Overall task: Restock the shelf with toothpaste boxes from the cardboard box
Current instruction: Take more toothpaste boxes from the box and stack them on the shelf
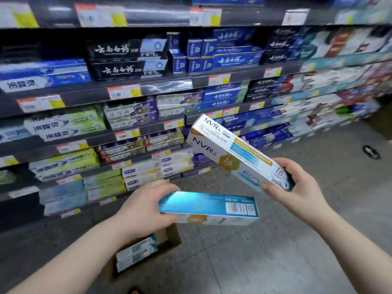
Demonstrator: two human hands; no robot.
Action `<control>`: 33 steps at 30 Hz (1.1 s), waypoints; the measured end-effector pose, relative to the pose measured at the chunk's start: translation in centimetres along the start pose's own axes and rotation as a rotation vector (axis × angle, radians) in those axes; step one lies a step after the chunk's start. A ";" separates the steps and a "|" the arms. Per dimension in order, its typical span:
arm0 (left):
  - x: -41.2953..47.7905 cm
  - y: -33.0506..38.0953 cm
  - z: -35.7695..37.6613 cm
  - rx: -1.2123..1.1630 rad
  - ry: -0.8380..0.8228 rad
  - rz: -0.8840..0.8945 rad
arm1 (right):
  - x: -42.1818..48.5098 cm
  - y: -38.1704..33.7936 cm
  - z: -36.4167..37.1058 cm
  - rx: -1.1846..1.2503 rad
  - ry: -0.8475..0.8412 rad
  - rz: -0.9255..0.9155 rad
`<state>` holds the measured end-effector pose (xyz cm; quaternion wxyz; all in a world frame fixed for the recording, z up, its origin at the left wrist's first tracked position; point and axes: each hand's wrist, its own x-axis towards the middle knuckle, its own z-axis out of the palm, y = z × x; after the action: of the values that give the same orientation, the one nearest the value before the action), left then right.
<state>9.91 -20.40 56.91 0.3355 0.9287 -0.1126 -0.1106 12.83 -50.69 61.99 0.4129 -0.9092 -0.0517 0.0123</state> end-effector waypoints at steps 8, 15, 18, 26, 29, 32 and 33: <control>5.5 16.5 7.8 -0.009 -0.065 0.131 | -7.9 8.1 -18.6 -0.021 0.183 0.063; 10.5 32.2 16.0 -0.045 -0.140 0.217 | -13.8 15.1 -34.9 -0.067 0.299 0.110; 12.4 38.0 17.6 -0.038 -0.198 0.233 | -14.6 17.0 -40.2 -0.074 0.314 0.148; 19.0 48.1 18.3 -0.006 -0.193 0.273 | -13.1 21.7 -49.6 0.029 0.412 0.207; 22.7 51.1 18.9 -0.008 -0.209 0.299 | -11.4 23.3 -52.7 0.011 0.444 0.217; 27.7 53.9 19.5 -0.036 -0.244 0.340 | -8.9 24.9 -56.1 -0.011 0.457 0.200; 29.5 55.0 19.7 -0.039 -0.254 0.356 | -7.8 25.4 -57.2 -0.013 0.459 0.196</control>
<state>24.98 -81.75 73.98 0.3508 0.8661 -0.3141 -0.1680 10.91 -111.03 80.38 0.4048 -0.8915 0.1319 -0.1549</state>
